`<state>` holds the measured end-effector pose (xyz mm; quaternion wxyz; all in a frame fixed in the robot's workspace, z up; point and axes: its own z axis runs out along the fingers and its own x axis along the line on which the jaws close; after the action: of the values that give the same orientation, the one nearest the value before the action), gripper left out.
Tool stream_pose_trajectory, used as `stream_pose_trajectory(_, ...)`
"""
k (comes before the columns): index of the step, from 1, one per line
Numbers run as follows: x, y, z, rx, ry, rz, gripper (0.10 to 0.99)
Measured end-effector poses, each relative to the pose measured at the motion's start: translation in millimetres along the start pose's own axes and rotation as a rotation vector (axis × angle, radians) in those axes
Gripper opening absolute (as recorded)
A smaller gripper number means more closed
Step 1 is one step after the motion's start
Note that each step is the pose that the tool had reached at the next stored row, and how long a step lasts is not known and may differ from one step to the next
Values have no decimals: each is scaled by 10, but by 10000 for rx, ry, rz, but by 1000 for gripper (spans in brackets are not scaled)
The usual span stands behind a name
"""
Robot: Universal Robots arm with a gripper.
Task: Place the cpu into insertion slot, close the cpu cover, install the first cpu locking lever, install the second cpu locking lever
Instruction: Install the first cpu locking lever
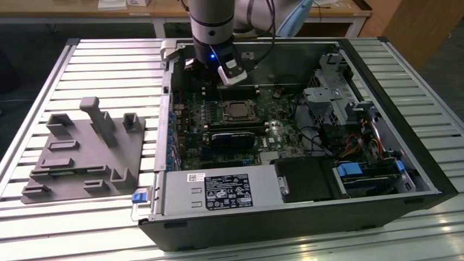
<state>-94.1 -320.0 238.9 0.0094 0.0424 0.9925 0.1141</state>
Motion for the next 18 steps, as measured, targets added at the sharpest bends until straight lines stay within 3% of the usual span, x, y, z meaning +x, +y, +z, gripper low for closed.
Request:
stream_pose_trajectory(12, -260, 21, 8, 5, 0, 0, 106)
stream_pose_trajectory(18, -279, 23, 8, 19, -1, -1, 106)
